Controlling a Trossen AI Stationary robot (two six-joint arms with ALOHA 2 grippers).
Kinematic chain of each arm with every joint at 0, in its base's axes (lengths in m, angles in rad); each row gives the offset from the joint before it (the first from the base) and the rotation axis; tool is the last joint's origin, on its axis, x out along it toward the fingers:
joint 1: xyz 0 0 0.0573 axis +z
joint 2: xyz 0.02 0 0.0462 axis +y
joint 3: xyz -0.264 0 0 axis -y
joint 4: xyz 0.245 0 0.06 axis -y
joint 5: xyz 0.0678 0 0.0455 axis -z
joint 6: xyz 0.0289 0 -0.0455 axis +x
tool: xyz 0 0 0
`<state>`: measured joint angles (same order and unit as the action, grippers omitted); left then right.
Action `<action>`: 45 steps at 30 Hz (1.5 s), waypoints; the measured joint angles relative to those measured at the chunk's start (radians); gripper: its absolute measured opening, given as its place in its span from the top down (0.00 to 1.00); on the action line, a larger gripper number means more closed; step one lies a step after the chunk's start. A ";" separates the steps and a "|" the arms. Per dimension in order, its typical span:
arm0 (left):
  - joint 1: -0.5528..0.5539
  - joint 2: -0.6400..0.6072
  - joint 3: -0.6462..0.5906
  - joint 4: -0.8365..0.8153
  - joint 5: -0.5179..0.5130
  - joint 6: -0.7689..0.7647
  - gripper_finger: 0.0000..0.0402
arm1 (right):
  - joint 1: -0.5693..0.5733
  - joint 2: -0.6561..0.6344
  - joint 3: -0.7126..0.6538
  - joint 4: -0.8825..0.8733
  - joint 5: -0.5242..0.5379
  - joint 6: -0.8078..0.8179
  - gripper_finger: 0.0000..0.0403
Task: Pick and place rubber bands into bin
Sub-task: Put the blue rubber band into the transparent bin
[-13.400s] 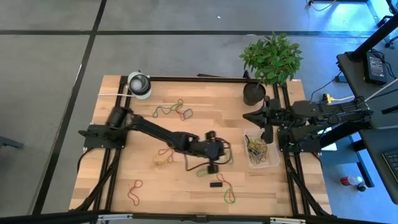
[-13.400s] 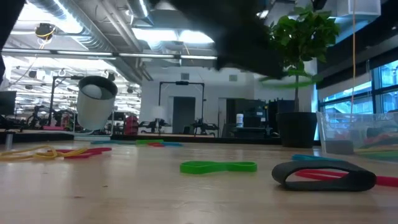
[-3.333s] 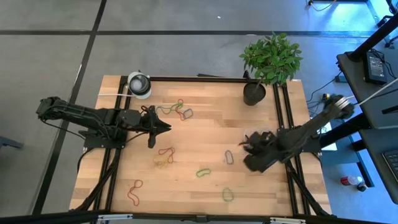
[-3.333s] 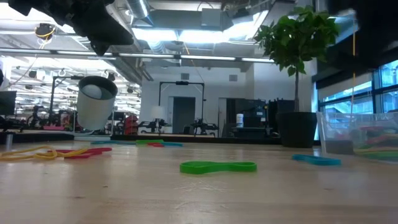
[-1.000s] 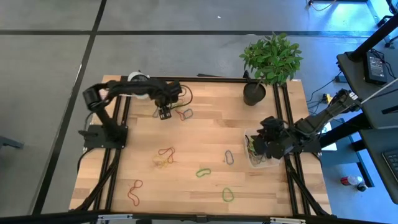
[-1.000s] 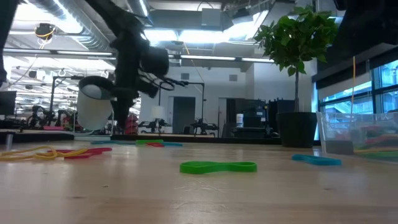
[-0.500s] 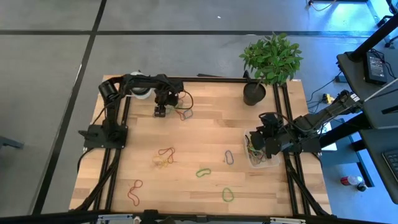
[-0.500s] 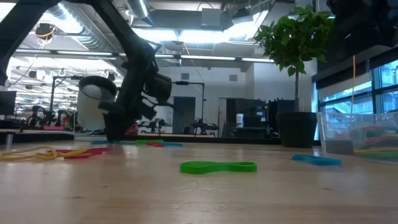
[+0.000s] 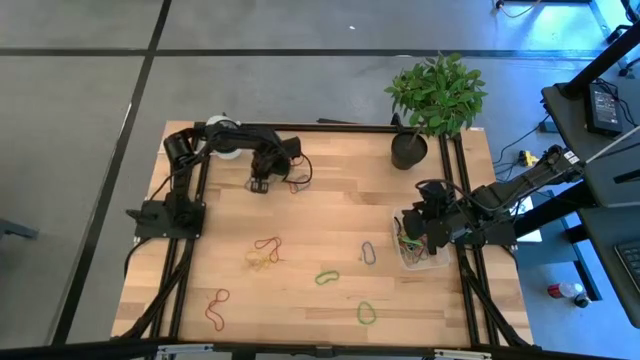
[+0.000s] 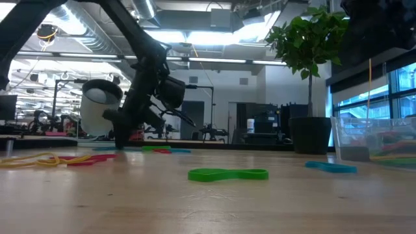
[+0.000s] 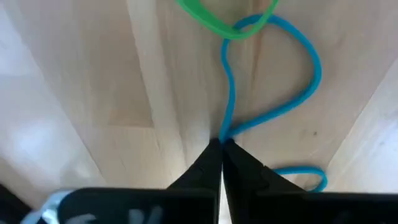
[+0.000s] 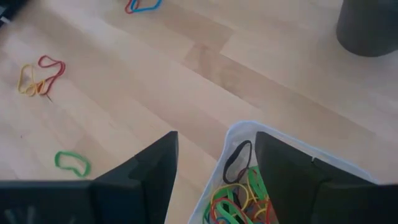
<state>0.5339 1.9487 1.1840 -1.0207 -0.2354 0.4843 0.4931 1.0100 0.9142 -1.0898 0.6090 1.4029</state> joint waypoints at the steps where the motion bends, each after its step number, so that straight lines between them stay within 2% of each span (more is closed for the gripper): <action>1: -0.005 -0.012 -0.003 -0.003 0.001 -0.026 0.99 | 0.000 0.000 0.000 -0.005 0.000 -0.001 0.46; 6: -0.039 -0.147 -0.005 -0.050 0.120 -0.153 0.99 | 0.001 0.000 0.000 -0.030 -0.002 -0.001 0.46; 15: -0.238 -0.377 -0.003 -0.048 0.088 -0.371 0.99 | 0.001 0.000 0.000 -0.091 -0.027 -0.001 0.46; 19: -0.366 -0.398 -0.002 0.033 0.097 -0.510 0.99 | 0.001 0.000 0.000 -0.092 -0.026 -0.001 0.46; 22: -0.448 -0.391 -0.002 0.196 0.128 -0.571 0.99 | 0.001 0.000 0.000 -0.091 -0.026 -0.001 0.46; 26: -0.534 -0.362 -0.002 0.508 0.131 -0.625 1.00 | 0.001 -0.008 0.000 -0.085 -0.026 -0.001 0.46; 30: -0.576 -0.308 0.003 0.814 0.126 -0.607 1.00 | 0.001 -0.029 0.000 -0.075 -0.026 -0.020 0.46; 34: -0.588 -0.169 0.110 0.872 0.127 -0.603 1.00 | 0.001 -0.063 0.000 0.012 -0.027 -0.105 0.46; 37: -0.586 -0.037 0.236 0.891 0.133 -0.599 1.00 | 0.001 -0.094 0.000 0.099 -0.026 -0.180 0.46; 45: -0.598 0.247 0.594 1.081 0.166 -0.490 1.00 | 0.001 -0.171 0.001 0.353 0.030 -0.422 0.46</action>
<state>-0.0645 2.1957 1.7779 0.0602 -0.0691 -0.0059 0.4942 0.8389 0.9153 -0.7369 0.6394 0.9807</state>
